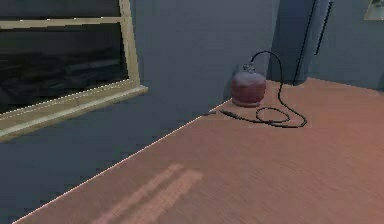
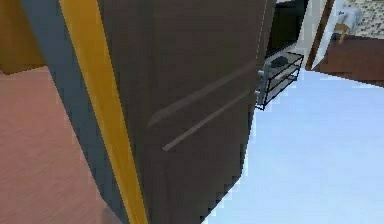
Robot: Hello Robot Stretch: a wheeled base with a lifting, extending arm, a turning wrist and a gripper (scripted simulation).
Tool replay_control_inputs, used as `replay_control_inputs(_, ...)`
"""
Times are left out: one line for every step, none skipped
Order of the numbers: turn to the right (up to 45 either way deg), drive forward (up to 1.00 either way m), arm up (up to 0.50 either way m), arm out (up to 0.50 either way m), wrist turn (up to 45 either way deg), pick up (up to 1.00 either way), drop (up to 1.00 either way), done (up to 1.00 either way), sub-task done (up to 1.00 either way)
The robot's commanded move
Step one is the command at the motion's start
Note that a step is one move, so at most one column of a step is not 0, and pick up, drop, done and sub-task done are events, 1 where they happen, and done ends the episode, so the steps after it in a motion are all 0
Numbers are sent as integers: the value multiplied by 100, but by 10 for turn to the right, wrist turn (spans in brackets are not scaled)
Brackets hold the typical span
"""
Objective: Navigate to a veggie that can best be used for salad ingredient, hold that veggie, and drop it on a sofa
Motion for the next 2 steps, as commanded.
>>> replay_control_inputs(240,0,0,0,0,0,0,0,0)
replay_control_inputs(0,100,0,0,0,0,0,0,0)
